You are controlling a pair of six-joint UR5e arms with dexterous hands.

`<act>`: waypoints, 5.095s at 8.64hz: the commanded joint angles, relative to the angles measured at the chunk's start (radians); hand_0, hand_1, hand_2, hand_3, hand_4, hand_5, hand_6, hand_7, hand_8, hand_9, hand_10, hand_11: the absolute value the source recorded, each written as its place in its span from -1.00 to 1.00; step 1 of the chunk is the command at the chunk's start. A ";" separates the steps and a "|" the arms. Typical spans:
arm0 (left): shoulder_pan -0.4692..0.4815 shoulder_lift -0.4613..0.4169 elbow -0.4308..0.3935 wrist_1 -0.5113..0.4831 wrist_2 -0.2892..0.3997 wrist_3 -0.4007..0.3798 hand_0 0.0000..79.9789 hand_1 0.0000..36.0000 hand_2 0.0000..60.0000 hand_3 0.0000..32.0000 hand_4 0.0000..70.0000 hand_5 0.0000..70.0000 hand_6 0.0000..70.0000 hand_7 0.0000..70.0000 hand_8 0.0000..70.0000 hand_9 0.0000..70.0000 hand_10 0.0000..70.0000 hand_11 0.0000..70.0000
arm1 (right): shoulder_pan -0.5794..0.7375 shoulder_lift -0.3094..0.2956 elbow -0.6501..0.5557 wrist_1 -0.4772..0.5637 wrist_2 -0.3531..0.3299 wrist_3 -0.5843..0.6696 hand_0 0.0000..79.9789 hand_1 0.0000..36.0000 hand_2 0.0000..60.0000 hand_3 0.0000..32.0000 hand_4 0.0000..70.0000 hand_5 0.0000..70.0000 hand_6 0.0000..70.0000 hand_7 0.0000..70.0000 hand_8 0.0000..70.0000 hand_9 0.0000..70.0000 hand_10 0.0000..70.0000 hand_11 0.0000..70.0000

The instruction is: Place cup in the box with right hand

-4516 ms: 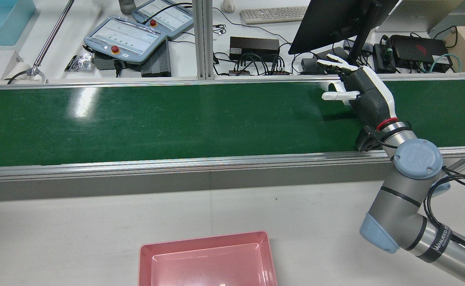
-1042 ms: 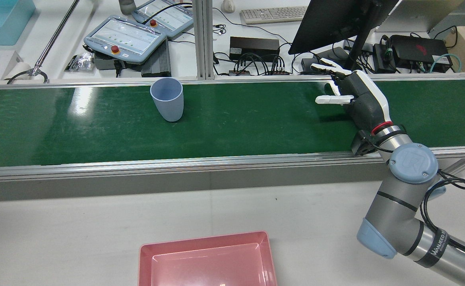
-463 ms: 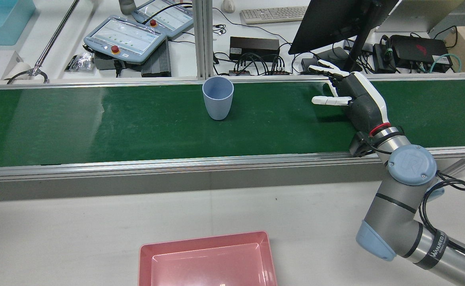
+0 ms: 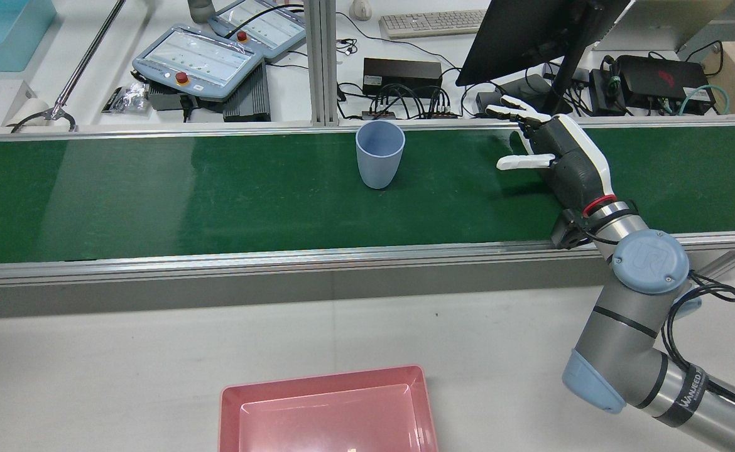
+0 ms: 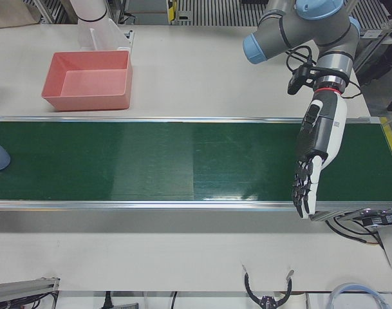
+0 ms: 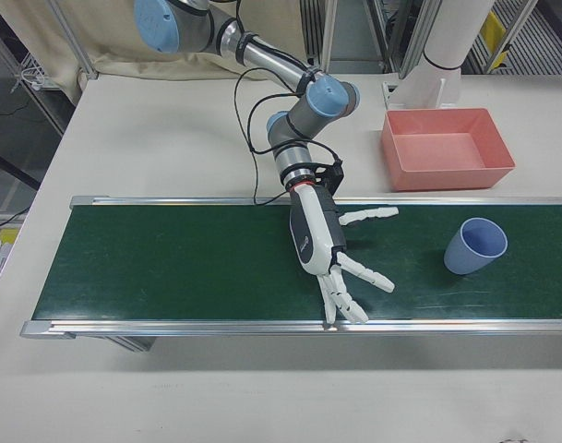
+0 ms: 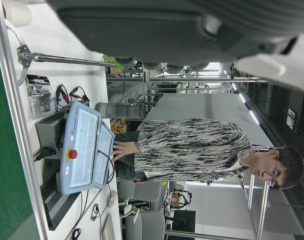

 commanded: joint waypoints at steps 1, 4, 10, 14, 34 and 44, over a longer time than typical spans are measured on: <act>0.000 0.000 0.000 0.000 0.000 0.000 -1.00 -1.00 -1.00 -1.00 -1.00 -1.00 -1.00 -1.00 -1.00 -1.00 -1.00 -1.00 | 0.000 0.000 -0.002 0.000 0.000 -0.001 0.23 -0.29 -0.70 -1.00 -0.53 -0.88 -0.87 -0.47 -0.83 -0.63 -1.00 -1.00; 0.000 0.000 0.000 0.000 0.000 0.000 -1.00 -1.00 -1.00 -1.00 -1.00 -1.00 -1.00 -1.00 -1.00 -1.00 -1.00 -1.00 | -0.002 0.000 0.000 0.000 0.000 -0.001 0.24 -0.33 -0.80 -1.00 -0.48 -0.88 -0.87 -0.47 -0.83 -0.63 -1.00 -1.00; -0.001 0.000 0.000 0.000 0.000 0.000 -1.00 -1.00 -1.00 -1.00 -1.00 -1.00 -1.00 -1.00 -1.00 -1.00 -1.00 -1.00 | 0.004 -0.009 0.061 -0.135 0.054 -0.004 0.25 -0.30 -0.49 -1.00 0.24 -0.83 -0.51 1.00 -0.25 0.37 -0.69 -0.53; 0.000 0.000 0.001 0.000 0.000 0.000 -1.00 -1.00 -1.00 -1.00 -1.00 -1.00 -1.00 -1.00 -1.00 -1.00 -1.00 -1.00 | 0.042 -0.052 0.203 -0.168 0.054 -0.028 1.00 1.00 1.00 -1.00 1.00 -0.27 0.19 1.00 1.00 1.00 0.90 1.00; 0.000 0.000 0.003 0.000 0.000 0.000 -1.00 -1.00 -1.00 -1.00 -1.00 -1.00 -1.00 -1.00 -1.00 -1.00 -1.00 -1.00 | -0.729 0.022 0.485 -0.042 0.176 -0.659 0.20 -0.61 -0.90 -0.89 -0.83 -0.91 -0.98 -0.96 -0.99 -0.91 -1.00 -1.00; 0.000 0.000 0.003 0.000 0.000 0.002 -1.00 -1.00 -1.00 -1.00 -1.00 -1.00 -1.00 -1.00 -1.00 -1.00 -1.00 -1.00 | -0.610 -0.122 0.673 -0.051 0.155 -0.618 0.08 -0.62 -0.71 -0.94 -0.78 -0.92 -0.92 -0.67 -0.87 -0.73 -1.00 -1.00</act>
